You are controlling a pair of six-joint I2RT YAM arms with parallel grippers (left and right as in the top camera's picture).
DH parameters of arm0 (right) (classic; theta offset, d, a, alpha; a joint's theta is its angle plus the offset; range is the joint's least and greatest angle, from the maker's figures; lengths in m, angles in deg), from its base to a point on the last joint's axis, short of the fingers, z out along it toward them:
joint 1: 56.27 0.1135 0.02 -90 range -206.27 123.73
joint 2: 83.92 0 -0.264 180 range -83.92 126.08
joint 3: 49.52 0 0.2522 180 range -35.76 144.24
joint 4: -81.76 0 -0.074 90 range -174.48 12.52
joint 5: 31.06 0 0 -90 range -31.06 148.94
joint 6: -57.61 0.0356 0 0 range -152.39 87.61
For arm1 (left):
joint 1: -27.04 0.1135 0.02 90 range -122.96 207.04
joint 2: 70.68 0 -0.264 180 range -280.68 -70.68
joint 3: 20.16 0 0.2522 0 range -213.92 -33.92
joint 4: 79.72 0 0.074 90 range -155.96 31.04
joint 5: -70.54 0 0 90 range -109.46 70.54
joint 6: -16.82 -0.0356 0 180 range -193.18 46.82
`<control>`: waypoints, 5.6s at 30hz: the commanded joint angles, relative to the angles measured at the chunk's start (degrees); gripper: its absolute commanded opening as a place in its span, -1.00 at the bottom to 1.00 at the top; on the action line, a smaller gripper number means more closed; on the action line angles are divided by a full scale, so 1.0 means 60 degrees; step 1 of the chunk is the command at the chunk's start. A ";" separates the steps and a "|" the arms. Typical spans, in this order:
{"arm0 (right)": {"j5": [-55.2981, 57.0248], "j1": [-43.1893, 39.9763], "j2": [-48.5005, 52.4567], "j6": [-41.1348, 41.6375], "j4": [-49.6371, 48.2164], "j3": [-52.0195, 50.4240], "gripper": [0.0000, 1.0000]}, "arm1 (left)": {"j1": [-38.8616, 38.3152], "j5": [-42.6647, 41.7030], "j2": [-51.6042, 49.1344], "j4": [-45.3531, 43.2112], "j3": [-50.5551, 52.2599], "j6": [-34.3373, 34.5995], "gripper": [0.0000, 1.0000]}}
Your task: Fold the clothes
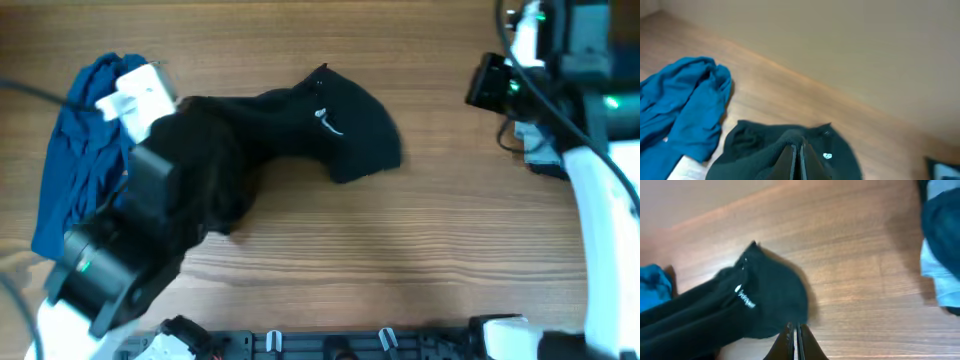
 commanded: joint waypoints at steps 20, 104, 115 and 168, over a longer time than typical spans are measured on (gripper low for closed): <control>-0.2204 0.1206 0.2743 -0.1064 -0.0313 -0.2441 0.26 | 0.0029 -0.0182 -0.0776 -0.0193 -0.0255 -0.0120 -0.92; 0.2375 0.0678 -0.2929 0.1235 0.2659 0.1115 -0.92 | -0.2277 0.1315 0.1198 0.2594 -0.2437 -0.1370 -0.92; 0.2677 0.0109 -0.2667 0.1428 0.3504 0.1111 -0.92 | -0.1559 0.1818 0.0437 0.3927 -0.2430 -0.0525 -0.92; 0.0222 -0.0186 0.7683 0.0055 -0.4991 0.0907 -0.63 | 0.2881 -0.0255 -1.0357 -0.3956 -0.2437 -0.2415 0.22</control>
